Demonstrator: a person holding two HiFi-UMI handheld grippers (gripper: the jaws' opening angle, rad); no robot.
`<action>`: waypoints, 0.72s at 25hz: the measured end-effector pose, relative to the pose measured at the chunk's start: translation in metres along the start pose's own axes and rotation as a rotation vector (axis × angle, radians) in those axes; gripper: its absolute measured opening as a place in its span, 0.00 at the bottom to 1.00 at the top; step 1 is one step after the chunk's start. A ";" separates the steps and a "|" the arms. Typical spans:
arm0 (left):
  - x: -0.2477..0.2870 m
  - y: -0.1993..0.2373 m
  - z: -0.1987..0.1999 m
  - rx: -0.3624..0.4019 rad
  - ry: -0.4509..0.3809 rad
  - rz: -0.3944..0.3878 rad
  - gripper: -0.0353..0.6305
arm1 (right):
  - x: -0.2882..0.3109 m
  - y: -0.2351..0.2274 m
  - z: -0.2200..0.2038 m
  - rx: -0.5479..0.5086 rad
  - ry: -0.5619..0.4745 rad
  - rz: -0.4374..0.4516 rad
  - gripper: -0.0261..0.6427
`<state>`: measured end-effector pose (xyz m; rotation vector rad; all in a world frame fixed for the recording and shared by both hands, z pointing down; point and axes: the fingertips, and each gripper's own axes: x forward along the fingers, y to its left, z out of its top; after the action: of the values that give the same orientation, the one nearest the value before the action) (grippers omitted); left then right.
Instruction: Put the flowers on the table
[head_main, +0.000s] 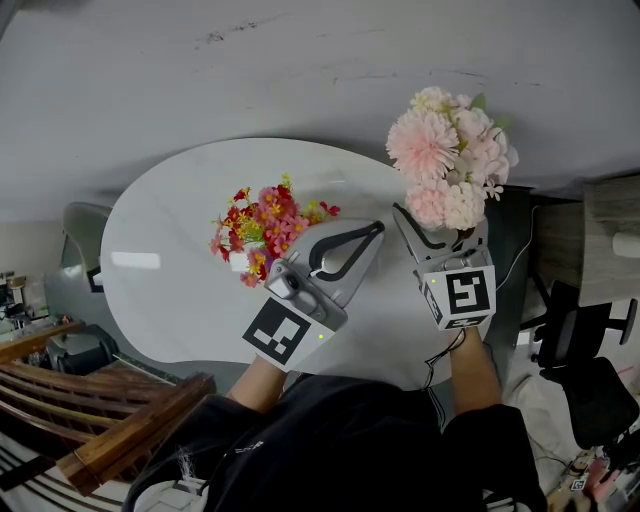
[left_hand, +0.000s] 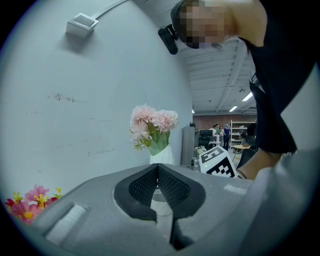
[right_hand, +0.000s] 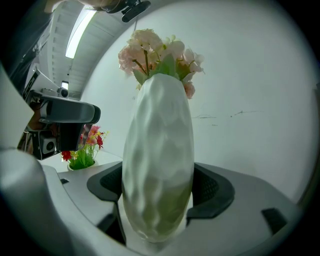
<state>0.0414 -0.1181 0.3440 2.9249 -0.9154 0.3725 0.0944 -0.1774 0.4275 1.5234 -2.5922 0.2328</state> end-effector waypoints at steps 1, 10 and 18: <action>0.000 0.000 0.000 -0.001 0.001 0.000 0.06 | 0.000 0.000 0.000 0.000 0.001 0.000 0.61; 0.000 0.000 -0.001 0.004 0.004 -0.003 0.06 | 0.001 -0.002 -0.002 0.001 0.002 -0.001 0.61; 0.001 0.001 -0.002 0.000 0.009 0.001 0.06 | 0.002 -0.003 -0.005 0.002 0.002 0.001 0.61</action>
<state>0.0413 -0.1196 0.3461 2.9204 -0.9151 0.3860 0.0963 -0.1796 0.4325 1.5220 -2.5917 0.2377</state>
